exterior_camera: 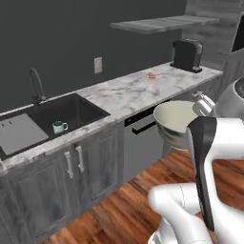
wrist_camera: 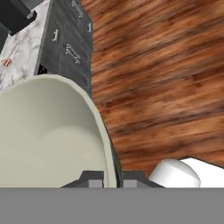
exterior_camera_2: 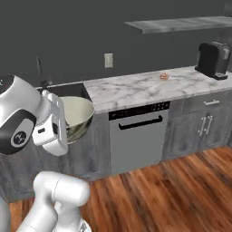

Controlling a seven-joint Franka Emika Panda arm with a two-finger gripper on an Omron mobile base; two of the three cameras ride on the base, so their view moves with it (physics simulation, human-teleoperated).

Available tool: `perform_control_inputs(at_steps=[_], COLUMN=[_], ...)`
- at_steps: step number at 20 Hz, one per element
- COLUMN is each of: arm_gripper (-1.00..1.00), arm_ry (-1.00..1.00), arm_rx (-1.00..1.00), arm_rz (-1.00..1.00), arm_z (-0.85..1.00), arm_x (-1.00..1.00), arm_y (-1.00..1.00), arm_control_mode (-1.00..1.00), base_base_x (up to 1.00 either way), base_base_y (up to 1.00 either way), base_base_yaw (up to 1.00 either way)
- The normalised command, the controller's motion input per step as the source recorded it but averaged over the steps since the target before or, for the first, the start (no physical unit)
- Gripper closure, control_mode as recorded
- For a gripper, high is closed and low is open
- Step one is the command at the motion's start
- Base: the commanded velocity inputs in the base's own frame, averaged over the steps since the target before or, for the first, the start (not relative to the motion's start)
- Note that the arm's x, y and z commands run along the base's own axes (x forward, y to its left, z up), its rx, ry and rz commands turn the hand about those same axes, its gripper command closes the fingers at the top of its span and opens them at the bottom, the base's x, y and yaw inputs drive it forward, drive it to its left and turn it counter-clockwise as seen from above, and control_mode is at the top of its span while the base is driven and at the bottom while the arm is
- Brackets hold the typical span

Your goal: Pick the mug and place it in the sink. Pick the bowl and place it in the open cabinet and then close the cabinet.

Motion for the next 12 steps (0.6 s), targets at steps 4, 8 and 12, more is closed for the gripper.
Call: perform_control_inputs(at_steps=[4, 8, 12], arm_gripper=[1.0, 1.0, 1.0], arm_ry=[0.0, 0.0, 0.0], arm_rx=[0.0, 0.0, 0.0], arm_rz=[0.0, 0.0, 0.0], arm_z=[0.0, 0.0, 0.0], arm_x=[0.0, 0.0, 0.0], arm_y=[0.0, 0.0, 0.0], arm_control_mode=[1.0, 1.0, 1.0], base_base_x=[0.0, 0.0, 0.0], base_base_y=[0.0, 0.0, 0.0], base_base_yaw=[-1.0, -1.0, -1.0])
